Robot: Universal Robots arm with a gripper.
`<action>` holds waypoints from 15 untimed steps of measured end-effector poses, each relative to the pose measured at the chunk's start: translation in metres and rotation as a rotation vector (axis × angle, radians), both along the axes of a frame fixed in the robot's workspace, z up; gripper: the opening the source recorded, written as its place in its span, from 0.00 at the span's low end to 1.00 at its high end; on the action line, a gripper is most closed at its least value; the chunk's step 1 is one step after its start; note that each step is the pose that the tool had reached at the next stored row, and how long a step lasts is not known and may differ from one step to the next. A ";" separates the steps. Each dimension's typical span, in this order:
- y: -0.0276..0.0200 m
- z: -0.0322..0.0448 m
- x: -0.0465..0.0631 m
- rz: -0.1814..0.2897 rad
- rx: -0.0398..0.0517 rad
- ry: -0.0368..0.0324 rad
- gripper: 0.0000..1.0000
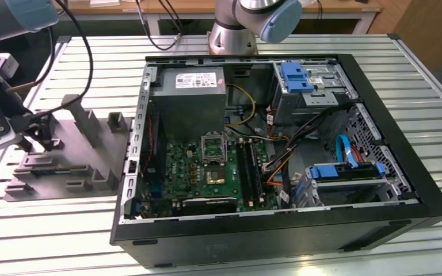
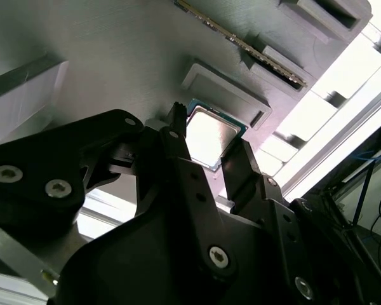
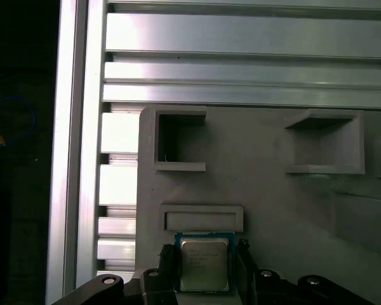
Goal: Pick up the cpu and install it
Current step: 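Pick up the cpu and move it towards the insertion slot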
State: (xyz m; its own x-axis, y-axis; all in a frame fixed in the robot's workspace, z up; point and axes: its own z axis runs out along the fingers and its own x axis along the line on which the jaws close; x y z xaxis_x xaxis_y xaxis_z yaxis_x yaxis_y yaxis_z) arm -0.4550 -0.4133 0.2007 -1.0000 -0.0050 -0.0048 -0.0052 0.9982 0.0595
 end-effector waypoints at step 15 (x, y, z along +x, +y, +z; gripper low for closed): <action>0.0000 0.0059 0.000 0.000 0.0001 -0.0002 0.47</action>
